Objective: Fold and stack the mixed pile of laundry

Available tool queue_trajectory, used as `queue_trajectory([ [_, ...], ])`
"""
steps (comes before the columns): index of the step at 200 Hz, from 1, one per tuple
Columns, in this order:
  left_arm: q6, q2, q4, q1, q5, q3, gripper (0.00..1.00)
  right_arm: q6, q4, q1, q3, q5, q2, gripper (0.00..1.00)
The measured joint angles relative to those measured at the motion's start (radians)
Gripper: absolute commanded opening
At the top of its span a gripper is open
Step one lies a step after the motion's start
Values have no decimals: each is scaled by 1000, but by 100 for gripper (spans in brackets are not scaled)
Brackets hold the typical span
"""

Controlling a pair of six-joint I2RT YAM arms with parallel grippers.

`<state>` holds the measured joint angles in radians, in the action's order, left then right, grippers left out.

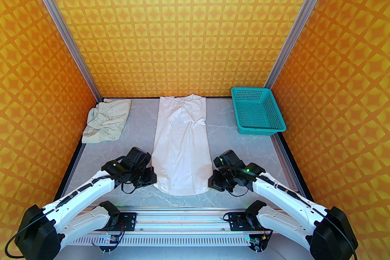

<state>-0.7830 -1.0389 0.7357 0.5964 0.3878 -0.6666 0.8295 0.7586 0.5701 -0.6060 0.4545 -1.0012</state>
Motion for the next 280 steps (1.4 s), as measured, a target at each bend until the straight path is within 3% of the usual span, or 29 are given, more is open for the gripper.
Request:
queue_trajectory([
  [64,65,-123,-2,-57,-8,-211,0,-38,97,-10,-276,-118,-133,0],
  [141,153,-353,-68,-229,-15,-464,0,-156,125,-189,-634,-159,-407,0],
  [233,202,-710,-217,-355,-2,-721,0,-214,35,-332,-981,-61,-829,0],
  [280,209,-866,-262,-383,25,-828,0,-218,-22,-371,-1064,6,-971,0],
])
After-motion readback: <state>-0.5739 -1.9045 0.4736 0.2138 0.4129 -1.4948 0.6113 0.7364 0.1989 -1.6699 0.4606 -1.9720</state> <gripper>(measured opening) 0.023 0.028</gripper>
